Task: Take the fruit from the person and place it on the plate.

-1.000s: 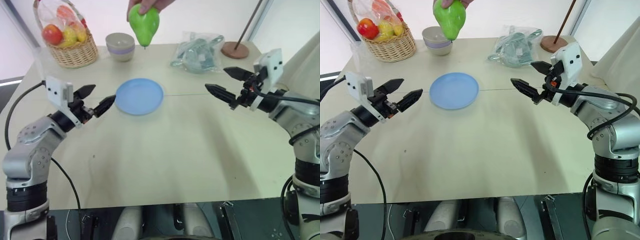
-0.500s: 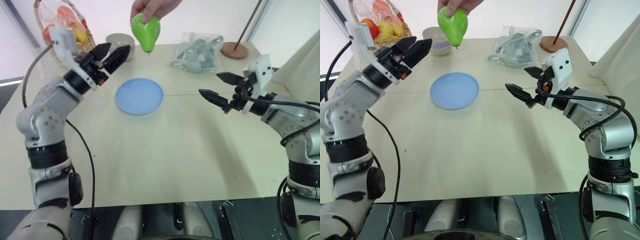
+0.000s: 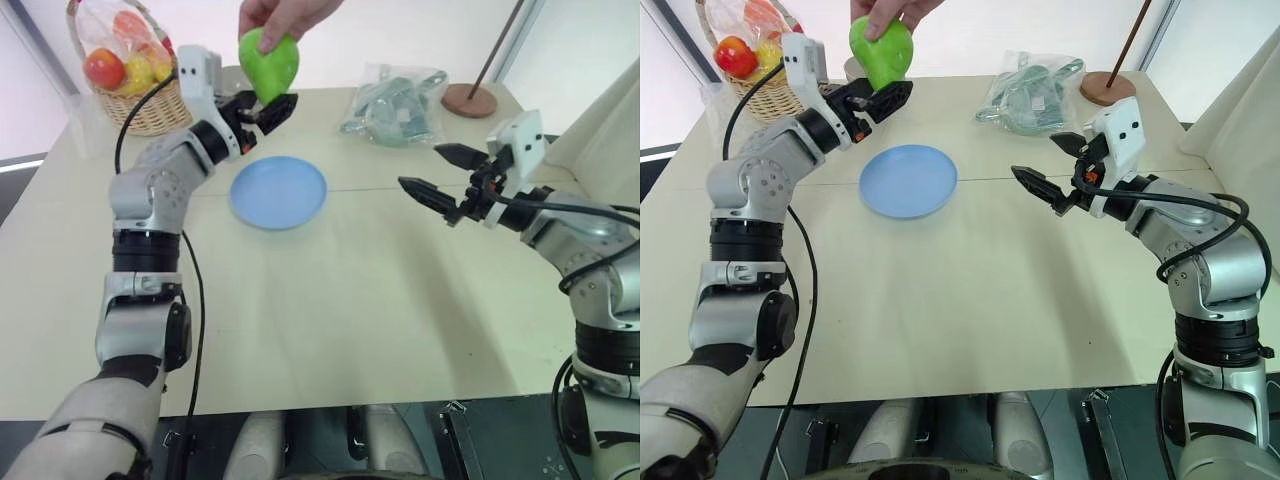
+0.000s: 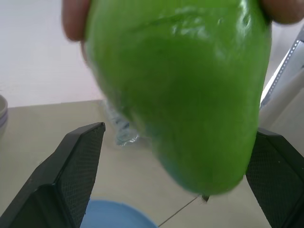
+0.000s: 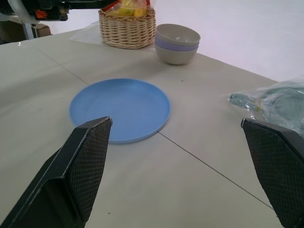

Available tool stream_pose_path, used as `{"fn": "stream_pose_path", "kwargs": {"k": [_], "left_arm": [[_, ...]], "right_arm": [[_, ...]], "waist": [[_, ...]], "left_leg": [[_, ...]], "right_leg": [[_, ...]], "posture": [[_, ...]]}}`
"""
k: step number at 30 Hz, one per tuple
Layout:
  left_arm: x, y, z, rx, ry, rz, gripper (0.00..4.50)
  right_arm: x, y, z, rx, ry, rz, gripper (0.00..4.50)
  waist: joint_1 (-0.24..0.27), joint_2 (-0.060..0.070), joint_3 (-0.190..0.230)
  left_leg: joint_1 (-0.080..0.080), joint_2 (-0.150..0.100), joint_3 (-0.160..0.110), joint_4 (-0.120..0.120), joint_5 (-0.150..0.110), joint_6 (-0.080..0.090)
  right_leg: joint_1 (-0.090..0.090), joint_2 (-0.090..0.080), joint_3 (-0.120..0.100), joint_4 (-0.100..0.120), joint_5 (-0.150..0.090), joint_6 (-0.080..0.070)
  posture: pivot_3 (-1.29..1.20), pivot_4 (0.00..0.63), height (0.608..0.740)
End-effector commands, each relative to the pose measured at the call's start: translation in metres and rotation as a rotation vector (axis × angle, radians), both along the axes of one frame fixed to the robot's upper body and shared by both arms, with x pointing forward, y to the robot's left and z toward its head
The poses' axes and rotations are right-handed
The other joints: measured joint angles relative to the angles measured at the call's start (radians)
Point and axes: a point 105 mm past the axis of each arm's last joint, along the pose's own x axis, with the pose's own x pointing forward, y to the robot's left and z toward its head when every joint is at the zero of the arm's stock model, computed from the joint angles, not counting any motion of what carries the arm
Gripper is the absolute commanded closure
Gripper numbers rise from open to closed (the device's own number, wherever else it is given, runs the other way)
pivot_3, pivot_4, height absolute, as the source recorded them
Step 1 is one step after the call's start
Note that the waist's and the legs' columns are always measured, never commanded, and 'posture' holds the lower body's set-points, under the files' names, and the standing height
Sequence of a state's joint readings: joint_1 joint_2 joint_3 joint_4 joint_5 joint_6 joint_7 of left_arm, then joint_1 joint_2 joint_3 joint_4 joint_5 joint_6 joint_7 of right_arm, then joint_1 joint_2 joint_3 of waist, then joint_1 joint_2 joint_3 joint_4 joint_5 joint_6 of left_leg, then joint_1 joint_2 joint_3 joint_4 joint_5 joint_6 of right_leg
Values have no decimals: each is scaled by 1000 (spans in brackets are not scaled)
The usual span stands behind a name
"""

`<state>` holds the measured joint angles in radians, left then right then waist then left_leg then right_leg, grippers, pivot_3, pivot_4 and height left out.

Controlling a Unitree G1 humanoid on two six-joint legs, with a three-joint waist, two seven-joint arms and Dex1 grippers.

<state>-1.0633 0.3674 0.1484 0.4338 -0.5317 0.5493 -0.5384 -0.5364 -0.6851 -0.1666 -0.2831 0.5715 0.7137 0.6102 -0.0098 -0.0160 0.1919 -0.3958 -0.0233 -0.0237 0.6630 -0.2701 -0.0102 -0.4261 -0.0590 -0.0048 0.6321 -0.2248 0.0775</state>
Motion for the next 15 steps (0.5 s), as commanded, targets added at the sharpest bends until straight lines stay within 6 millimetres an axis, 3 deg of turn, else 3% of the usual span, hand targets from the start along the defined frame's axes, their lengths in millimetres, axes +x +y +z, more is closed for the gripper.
{"fn": "stream_pose_path", "kwargs": {"k": [1, 15], "left_arm": [[-3, -8, 26, -9, -85, -27, 0], [-1, -2, 36, -31, -109, -11, 0]], "right_arm": [[-8, 2, 16, 5, -81, 1, 53], [-7, 1, 15, 4, -83, -8, 53]], "waist": [[0, 0, 0], [-1, 0, 0]], "left_leg": [[0, 0, 0, 0, 0, 0], [0, 0, 0, 0, 0, 0]], "right_leg": [[0, 0, 0, 0, 0, 0], [0, 0, 0, 0, 0, 1]], "posture": [[0, 150, 740], [0, 150, 740]]}}
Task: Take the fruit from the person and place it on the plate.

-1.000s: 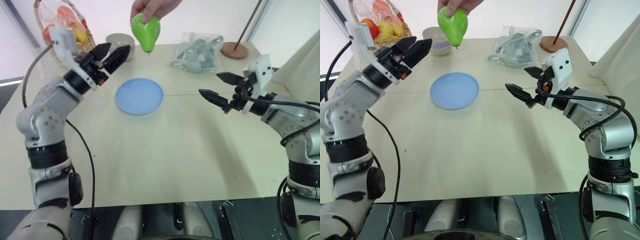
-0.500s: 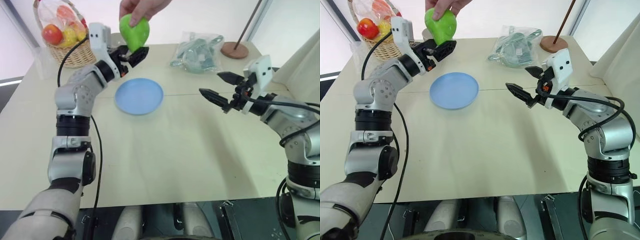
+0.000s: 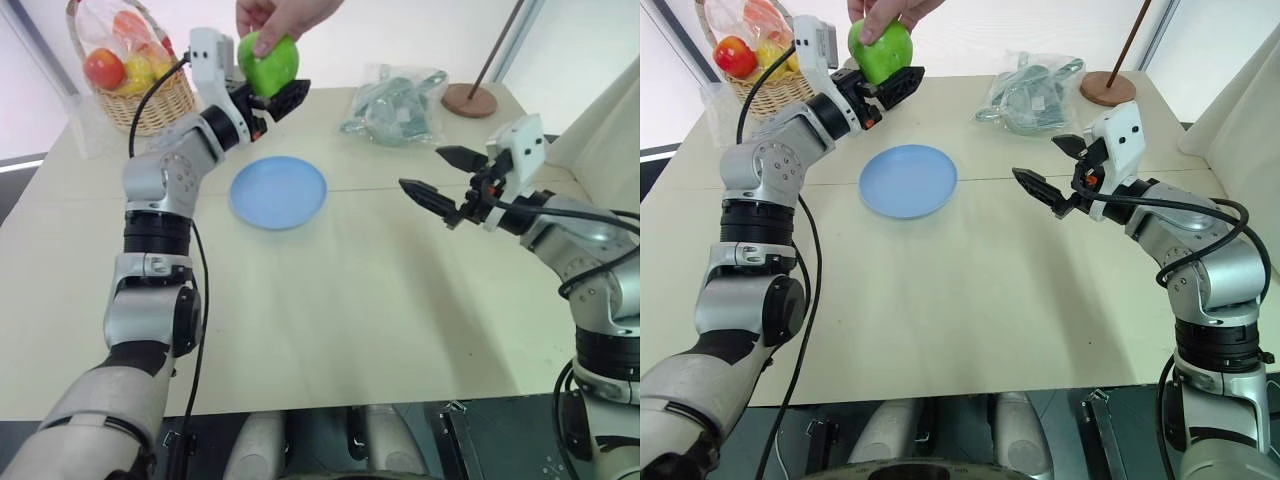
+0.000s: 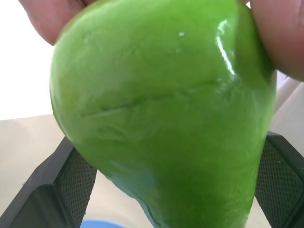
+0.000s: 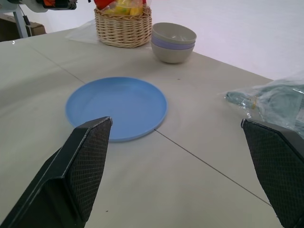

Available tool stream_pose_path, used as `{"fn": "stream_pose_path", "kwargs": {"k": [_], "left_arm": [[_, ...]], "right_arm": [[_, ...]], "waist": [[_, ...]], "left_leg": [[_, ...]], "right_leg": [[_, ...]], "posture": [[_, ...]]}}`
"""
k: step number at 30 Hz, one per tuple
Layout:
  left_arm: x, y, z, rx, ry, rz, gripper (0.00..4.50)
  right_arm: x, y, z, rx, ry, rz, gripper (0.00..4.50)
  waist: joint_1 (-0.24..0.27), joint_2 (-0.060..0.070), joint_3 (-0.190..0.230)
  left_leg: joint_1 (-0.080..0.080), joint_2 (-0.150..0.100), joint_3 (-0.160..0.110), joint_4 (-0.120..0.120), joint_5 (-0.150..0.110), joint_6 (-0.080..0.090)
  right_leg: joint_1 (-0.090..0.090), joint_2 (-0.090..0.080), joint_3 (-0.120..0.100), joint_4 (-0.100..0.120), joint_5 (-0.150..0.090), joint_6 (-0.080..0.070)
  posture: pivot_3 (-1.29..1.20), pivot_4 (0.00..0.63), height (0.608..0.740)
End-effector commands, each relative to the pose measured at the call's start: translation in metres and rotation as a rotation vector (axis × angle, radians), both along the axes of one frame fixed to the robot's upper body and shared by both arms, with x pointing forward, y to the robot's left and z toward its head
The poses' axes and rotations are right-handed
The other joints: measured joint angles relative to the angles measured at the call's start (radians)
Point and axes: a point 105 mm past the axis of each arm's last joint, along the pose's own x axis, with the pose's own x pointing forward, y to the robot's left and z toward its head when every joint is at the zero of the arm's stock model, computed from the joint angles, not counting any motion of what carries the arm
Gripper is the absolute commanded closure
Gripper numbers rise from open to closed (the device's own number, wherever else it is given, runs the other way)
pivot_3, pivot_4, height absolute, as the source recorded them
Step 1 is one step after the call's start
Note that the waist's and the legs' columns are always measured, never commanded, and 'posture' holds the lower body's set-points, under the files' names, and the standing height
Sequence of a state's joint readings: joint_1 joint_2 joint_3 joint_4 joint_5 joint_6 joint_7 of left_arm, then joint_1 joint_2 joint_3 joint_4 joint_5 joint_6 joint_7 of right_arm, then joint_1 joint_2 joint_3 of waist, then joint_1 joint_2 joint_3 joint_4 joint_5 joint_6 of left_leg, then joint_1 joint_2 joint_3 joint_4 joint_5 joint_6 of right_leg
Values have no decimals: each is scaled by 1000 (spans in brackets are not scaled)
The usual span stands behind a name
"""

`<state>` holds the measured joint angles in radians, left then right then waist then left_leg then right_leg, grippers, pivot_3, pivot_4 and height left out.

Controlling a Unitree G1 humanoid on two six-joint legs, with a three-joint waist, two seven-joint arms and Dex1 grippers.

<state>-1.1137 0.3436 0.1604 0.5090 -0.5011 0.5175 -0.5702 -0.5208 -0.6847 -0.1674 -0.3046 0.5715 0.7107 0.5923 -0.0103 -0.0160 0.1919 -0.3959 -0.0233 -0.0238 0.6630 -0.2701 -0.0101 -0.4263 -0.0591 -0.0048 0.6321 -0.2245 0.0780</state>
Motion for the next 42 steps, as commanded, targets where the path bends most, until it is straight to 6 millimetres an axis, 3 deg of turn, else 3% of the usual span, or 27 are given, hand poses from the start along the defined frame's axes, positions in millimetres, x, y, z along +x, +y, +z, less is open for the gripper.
{"fn": "stream_pose_path", "kwargs": {"k": [1, 5, 7, 14, 20, 23, 28, 31, 42], "left_arm": [[-6, 7, 31, -24, -98, 15, 263], [-6, 9, 31, -29, -100, 22, 1718], [-7, 9, 31, -29, -98, 23, 1980], [-10, 11, 30, -21, -97, 18, 1980], [-14, 20, 16, 35, -71, 28, 1980], [-13, 25, -5, 138, -43, 53, 1980], [-4, 40, -63, 291, 85, 79, 1980], [3, 42, -87, 335, 144, 84, 1980], [24, 11, -125, 406, 215, 36, 1980]], "right_arm": [[-5, 1, 15, 6, -75, 3, 18], [-4, 1, 15, 3, -74, 4, 0], [-4, 1, 15, 2, -73, 4, 0], [-4, 1, 13, 2, -70, 1, 0], [-4, 1, 13, 2, -69, -2, 0], [-7, 5, 16, 20, -73, 16, 0], [-13, 16, 23, 50, -71, 71, 0], [-13, 23, 21, 49, -62, 92, 0], [-15, 41, 11, 56, -49, 124, 0]], "waist": [[0, 0, 0], [0, 0, 0], [0, 0, 0], [0, 0, 0], [-1, 0, 0], [-1, 0, 0], [0, 0, 0], [3, 0, 0], [3, 0, 0]], "left_leg": [[0, 0, 0, 0, 0, 0], [0, 0, 0, 0, 0, 0], [0, 0, 0, 0, 0, 0], [0, 0, 0, 0, 0, 0], [0, 0, 0, 0, 0, 0], [0, 0, 0, 0, 0, 0], [0, 0, 0, 0, 0, 0], [0, -1, 0, 0, 0, 0], [-4, -2, 0, 2, 0, 0]], "right_leg": [[0, 0, 0, 0, 0, 0], [0, 0, 0, 0, 0, 0], [0, 0, 0, 0, 0, 0], [0, 0, 0, 0, 0, 0], [0, 0, 0, 0, 0, 0], [0, 0, 0, 0, 0, 0], [0, 0, 0, 0, 0, 0], [0, -1, 0, 0, 0, 0], [-2, -1, -1, 0, 1, 2]], "posture": [[0, 150, 740], [0, 150, 740], [0, 150, 740], [0, 150, 740], [0, 150, 740], [0, 150, 740], [0, 150, 740], [0, 150, 740], [0, 150, 740]]}}
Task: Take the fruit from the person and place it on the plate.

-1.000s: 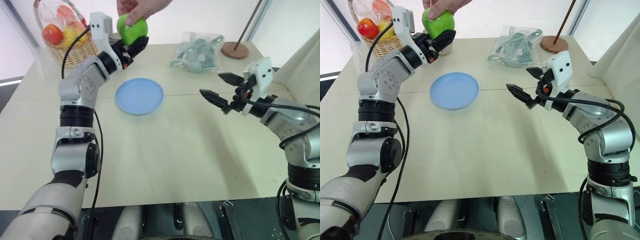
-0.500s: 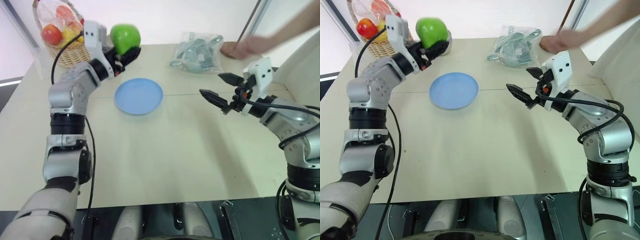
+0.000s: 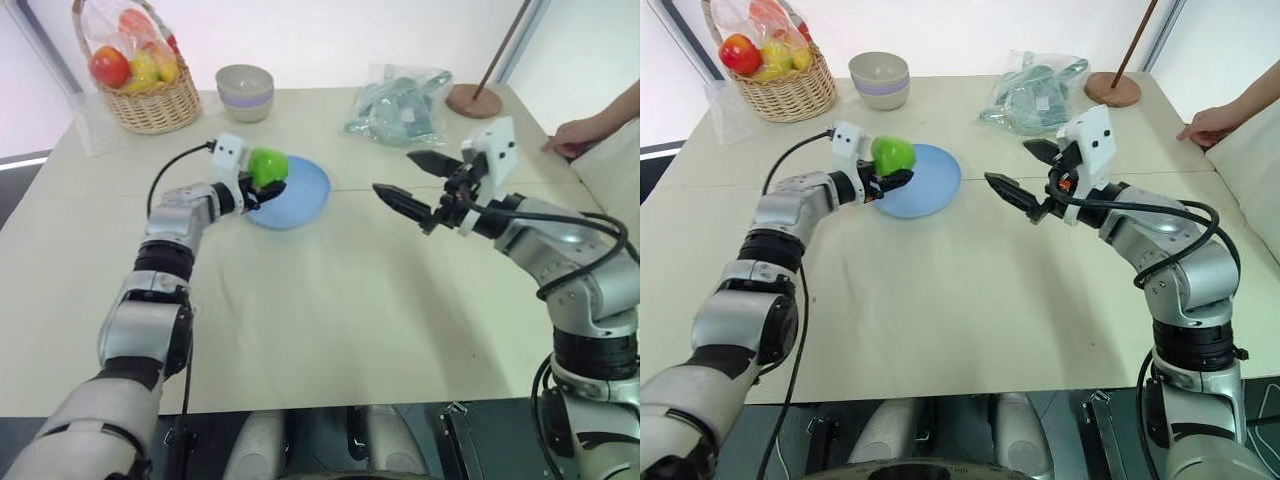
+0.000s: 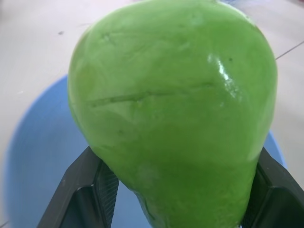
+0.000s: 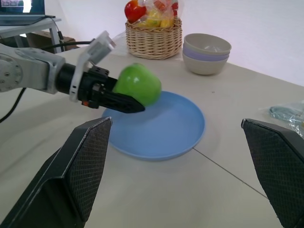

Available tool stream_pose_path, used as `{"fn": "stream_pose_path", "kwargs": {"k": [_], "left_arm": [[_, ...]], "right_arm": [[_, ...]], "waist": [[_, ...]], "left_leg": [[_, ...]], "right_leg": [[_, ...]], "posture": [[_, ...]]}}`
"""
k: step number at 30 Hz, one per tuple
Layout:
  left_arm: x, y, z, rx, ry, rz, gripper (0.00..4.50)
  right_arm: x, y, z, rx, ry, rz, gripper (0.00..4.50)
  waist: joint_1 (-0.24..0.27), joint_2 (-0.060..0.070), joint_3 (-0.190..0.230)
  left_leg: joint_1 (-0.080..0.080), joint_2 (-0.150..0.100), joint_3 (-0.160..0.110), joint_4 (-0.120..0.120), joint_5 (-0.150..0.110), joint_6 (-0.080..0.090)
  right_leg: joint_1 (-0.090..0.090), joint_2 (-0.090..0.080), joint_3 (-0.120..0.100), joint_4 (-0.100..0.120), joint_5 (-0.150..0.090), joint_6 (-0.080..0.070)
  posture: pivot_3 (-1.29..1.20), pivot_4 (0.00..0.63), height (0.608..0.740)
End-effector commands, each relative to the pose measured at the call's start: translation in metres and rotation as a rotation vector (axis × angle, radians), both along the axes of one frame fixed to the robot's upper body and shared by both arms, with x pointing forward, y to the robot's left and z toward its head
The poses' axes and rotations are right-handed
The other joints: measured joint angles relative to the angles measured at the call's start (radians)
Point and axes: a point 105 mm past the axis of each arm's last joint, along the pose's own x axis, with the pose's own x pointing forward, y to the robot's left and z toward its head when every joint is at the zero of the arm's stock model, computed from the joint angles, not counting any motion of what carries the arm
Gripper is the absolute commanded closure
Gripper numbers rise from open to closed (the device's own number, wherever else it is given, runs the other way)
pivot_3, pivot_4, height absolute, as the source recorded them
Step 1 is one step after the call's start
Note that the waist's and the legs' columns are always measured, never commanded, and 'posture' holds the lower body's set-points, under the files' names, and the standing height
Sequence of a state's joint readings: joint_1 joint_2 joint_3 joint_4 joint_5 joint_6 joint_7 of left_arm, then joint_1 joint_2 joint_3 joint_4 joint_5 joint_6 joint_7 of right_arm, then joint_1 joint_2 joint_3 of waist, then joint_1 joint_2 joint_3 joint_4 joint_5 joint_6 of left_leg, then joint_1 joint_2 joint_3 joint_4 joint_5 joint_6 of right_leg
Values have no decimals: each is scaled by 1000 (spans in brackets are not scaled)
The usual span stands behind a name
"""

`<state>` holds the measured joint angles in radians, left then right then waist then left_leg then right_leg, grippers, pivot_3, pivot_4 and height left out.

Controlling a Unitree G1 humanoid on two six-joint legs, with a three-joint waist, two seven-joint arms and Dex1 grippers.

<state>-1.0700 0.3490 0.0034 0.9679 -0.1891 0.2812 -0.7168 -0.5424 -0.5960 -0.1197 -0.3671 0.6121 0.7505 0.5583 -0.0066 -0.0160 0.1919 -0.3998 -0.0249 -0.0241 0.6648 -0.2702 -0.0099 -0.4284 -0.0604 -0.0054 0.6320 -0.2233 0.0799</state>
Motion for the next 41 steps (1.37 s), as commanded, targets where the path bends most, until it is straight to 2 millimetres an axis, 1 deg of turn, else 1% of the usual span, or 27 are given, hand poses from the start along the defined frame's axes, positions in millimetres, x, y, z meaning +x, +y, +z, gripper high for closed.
{"fn": "stream_pose_path", "kwargs": {"k": [1, 3, 4, 5, 8, 10, 13, 16, 17, 18, 21, 24, 28, 32, 34, 36, 41], "left_arm": [[3, -6, 5, 43, -36, -25, 1980], [3, -7, -2, 60, -19, -31, 941], [3, -7, -4, 63, -10, -35, 547], [2, -8, -6, 69, 0, -45, 24], [-1, -7, -12, 89, 22, -72, 24], [1, -3, -7, 87, 10, -62, 24], [4, 2, 11, 61, -33, -47, 24], [4, 6, 40, 21, -99, -60, 24], [3, 8, 48, 11, -115, -66, 24], [-1, 10, 61, -2, -137, -80, 24], [-19, 19, 91, -13, -184, -133, 24], [-44, 31, 105, 7, -169, -178, 24], [-88, 52, 115, 95, -117, -267, 24], [-116, 69, 117, 154, -62, -304, 24], [-131, 84, 122, 189, -46, -305, 24], [-139, 93, 126, 211, -48, -293, 24], [-144, 92, 125, 213, -55, -298, 24]], "right_arm": [[-8, 7, 11, 2, -59, 19, 0], [-9, 8, 11, 5, -59, 19, 0], [-9, 9, 11, 5, -60, 19, 0], [-10, 9, 11, 7, -60, 21, 0], [-12, 12, 12, 8, -64, 30, 0], [-13, 14, 14, 6, -66, 43, 0], [-13, 15, 15, 4, -66, 51, 0], [-13, 15, 14, -1, -63, 56, 0], [-14, 15, 13, -2, -62, 57, 0], [-14, 15, 13, -6, -61, 59, 0], [-15, 15, 11, -27, -55, 75, 0], [-17, 14, 10, -65, -49, 103, 0], [-20, 12, 9, -126, -42, 161, 0], [-19, 8, 9, -162, -39, 187, 0], [-19, 7, 11, -171, -44, 203, 0], [-17, 7, 14, -172, -50, 208, 0], [-14, 8, 16, -173, -60, 213, 0]], "waist": [[-4, 0, 0], [-6, 0, 0], [-7, 0, 0], [-6, 0, 0], [-4, 0, 0], [-4, 0, 0], [-4, 0, 0], [-4, 0, 0], [-4, 0, 0], [-4, 0, 0], [-8, 0, 0], [-12, 0, 0], [-14, 1, 0], [-6, 1, 0], [-5, 1, 0], [-7, 1, 0], [-4, 1, 0]], "left_leg": [[0, 0, 0, 0, 0, 0], [0, 0, 0, 0, 0, 1], [0, 0, 0, 0, 0, 1], [0, 0, 0, 0, 0, 1], [0, 0, 0, 0, 0, 1], [0, 0, 0, 0, 0, 1], [-1, 0, 0, 0, 0, 1], [-1, 0, 0, 0, 0, 1], [-1, 0, 0, 0, 0, 1], [-1, 0, 0, 0, 0, 1], [-2, 0, 0, 0, 0, 1], [-3, 1, 0, 0, 0, 1], [-3, 1, 0, 0, 0, 1], [-3, 1, 0, 1, 0, 1], [-3, 1, 0, 1, 0, 1], [-3, 1, 0, 1, 0, 1], [-3, 1, 0, 1, 0, 1]], "right_leg": [[0, 0, 0, 0, 0, 0], [0, 0, 0, 0, 0, 0], [-1, 0, 0, 0, 0, 0], [-1, 0, 0, 0, 0, 0], [-1, 0, 0, 0, 0, 0], [-1, 0, 0, 0, 0, 0], [-1, 0, 0, 0, 0, 0], [-1, 0, 0, 0, 0, 0], [-1, 0, 0, 0, 0, 0], [-1, 0, 0, 0, 0, 0], [-2, 0, 0, 0, 0, 0], [-3, 0, 1, 0, 0, 0], [-4, 1, 1, 1, 0, 0], [-3, 1, 1, 1, 0, 0], [-3, 1, 1, 0, 0, 0], [-3, 0, 1, 0, 0, 0], [-3, 1, 1, 0, 0, 0]], "posture": [[0, 150, 740], [0, 150, 740], [0, 150, 740], [0, 150, 740], [0, 150, 740], [0, 150, 740], [0, 150, 740], [0, 150, 740], [0, 150, 740], [0, 150, 740], [0, 150, 740], [0, 150, 740], [0, 150, 740], [0, 150, 740], [0, 150, 740], [0, 150, 740], [0, 150, 740]]}}
